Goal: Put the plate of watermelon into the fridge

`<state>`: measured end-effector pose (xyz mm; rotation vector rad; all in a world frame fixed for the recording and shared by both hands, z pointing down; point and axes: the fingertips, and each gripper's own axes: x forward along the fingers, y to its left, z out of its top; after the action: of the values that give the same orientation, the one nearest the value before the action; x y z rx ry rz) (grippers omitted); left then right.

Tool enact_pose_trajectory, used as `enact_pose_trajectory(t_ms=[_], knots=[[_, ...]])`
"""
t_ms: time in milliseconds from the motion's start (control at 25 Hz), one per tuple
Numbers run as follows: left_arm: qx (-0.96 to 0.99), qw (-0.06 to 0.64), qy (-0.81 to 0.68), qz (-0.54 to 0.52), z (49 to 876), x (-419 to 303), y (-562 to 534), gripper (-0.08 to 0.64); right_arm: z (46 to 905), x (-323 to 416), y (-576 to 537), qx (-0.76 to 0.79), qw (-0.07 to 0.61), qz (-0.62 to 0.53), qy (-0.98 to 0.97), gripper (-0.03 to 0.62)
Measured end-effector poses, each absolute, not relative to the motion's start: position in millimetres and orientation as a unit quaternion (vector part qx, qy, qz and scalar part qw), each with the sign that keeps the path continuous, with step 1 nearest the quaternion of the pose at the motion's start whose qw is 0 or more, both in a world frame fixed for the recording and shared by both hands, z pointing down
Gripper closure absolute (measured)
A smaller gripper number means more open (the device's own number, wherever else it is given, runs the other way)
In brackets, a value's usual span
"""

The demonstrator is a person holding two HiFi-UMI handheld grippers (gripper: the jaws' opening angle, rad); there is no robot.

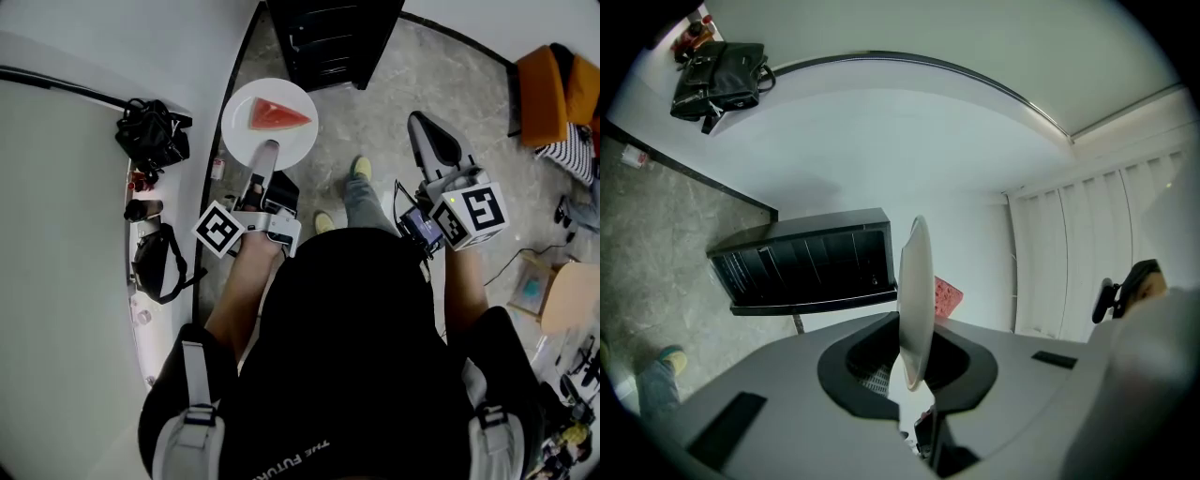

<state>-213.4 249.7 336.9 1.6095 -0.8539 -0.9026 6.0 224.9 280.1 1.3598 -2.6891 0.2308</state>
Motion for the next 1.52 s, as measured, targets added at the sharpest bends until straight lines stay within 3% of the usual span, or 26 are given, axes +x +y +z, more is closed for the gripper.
enact_pose_trajectory(t_ms=[1520], knots=[[0.671,0.521,-0.389,-0.357,338,-111,47,0.529,302,89,19,0.41,0.049,0.103,-0.905,0.583]])
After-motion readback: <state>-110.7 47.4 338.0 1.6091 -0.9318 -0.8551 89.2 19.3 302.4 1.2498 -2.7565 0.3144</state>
